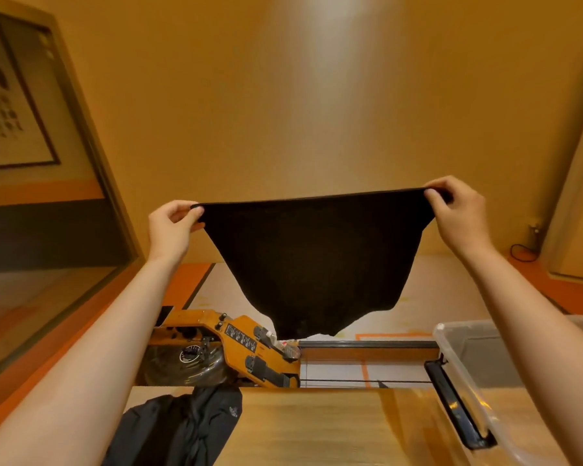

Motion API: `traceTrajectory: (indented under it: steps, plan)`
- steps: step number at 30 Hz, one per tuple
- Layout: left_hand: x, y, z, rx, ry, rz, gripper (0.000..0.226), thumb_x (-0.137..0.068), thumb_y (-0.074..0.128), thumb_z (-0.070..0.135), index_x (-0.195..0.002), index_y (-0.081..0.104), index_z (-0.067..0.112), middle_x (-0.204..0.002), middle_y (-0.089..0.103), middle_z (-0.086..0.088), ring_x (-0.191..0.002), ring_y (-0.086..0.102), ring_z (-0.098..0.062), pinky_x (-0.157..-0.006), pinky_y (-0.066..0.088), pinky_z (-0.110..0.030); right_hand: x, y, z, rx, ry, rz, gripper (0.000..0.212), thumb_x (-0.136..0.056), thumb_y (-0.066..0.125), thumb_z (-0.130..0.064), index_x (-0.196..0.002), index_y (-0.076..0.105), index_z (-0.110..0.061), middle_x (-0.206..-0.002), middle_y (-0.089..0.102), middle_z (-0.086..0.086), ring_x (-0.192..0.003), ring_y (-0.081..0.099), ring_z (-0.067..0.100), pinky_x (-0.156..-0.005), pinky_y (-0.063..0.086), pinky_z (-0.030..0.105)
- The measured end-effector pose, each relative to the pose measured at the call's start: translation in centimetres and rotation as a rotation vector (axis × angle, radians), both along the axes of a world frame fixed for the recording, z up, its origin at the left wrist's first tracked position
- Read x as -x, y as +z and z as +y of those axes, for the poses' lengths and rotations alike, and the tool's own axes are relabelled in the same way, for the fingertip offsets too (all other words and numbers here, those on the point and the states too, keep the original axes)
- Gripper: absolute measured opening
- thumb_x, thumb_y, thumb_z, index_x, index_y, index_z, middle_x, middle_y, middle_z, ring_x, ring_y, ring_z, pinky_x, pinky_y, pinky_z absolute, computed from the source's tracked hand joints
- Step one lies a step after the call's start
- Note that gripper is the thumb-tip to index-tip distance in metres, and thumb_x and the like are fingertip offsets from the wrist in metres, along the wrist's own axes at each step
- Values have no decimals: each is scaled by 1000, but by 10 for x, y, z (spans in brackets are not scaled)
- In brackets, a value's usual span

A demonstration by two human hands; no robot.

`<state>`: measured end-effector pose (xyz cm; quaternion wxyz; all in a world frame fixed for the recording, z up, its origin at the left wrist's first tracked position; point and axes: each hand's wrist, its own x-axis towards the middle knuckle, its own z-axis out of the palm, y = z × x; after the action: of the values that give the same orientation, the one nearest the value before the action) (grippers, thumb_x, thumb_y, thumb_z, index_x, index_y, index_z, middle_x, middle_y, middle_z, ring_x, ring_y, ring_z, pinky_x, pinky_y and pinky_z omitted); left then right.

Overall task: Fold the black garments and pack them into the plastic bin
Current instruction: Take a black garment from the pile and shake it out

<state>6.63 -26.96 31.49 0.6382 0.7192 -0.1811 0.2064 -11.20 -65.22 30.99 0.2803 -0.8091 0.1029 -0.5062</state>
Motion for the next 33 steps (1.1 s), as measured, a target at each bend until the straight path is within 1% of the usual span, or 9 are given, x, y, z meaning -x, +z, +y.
traceTrajectory:
  steps: [2,6,12,15,18,20,23,28,33]
  plan:
    - [18,-18,12,-22,-22,4,12,-92,61,6,-101,69,6,-96,69,-5,-93,68,-16,-79,57,-24,20,-19,10,12,-2,25,12,-94,54,-9,-97,66,-9,-91,62,-1,-87,56,11,-72,38,11]
    - [70,-74,41,-90,-9,47,10,-90,64,10,-98,70,12,-93,69,2,-84,65,-2,-68,50,-10,67,-70,35,30,-11,111,11,-93,56,-6,-97,66,-7,-92,63,3,-88,56,14,-77,41,26]
    - [158,-186,93,-195,-60,237,8,-90,65,11,-96,69,14,-93,70,2,-87,65,-5,-73,48,-13,159,-171,87,39,-56,294,11,-94,53,-4,-100,63,-6,-92,59,4,-89,52,16,-76,38,29]
    - [205,-242,118,-250,-78,318,9,-90,65,10,-93,70,17,-91,71,1,-87,67,-11,-78,52,-24,212,-234,118,-15,-103,407,13,-94,52,-5,-102,61,-11,-95,55,-2,-93,51,16,-78,38,29]
    - [244,-288,141,-293,-85,392,14,-89,66,8,-86,69,21,-84,71,2,-84,66,-10,-78,54,-30,260,-289,147,-2,-129,483,14,-90,57,-2,-100,62,-11,-93,58,1,-92,53,20,-78,41,31]
    - [266,-309,151,-294,-95,451,14,-89,66,7,-85,69,20,-83,71,0,-84,67,-14,-77,56,-33,286,-316,163,-15,-137,544,16,-88,60,0,-99,62,-12,-92,58,1,-91,55,21,-78,41,31]
    - [292,-328,163,-284,-93,496,13,-89,65,6,-85,68,18,-84,70,-3,-86,67,-19,-75,54,-24,315,-339,181,-24,-127,587,20,-86,62,2,-99,63,-13,-95,59,0,-94,56,20,-82,41,31]
    - [319,-340,186,-352,-98,467,17,-88,66,6,-86,67,23,-89,69,0,-90,65,-16,-77,53,-25,346,-345,202,-47,-125,598,22,-85,62,6,-100,63,-10,-99,61,6,-99,57,22,-86,43,33]
    - [338,-335,199,-360,-135,457,19,-88,64,2,-86,67,21,-89,68,1,-86,64,-8,-74,48,-8,363,-329,217,-94,-144,525,19,-86,60,6,-101,64,-5,-97,62,8,-96,58,23,-83,44,34]
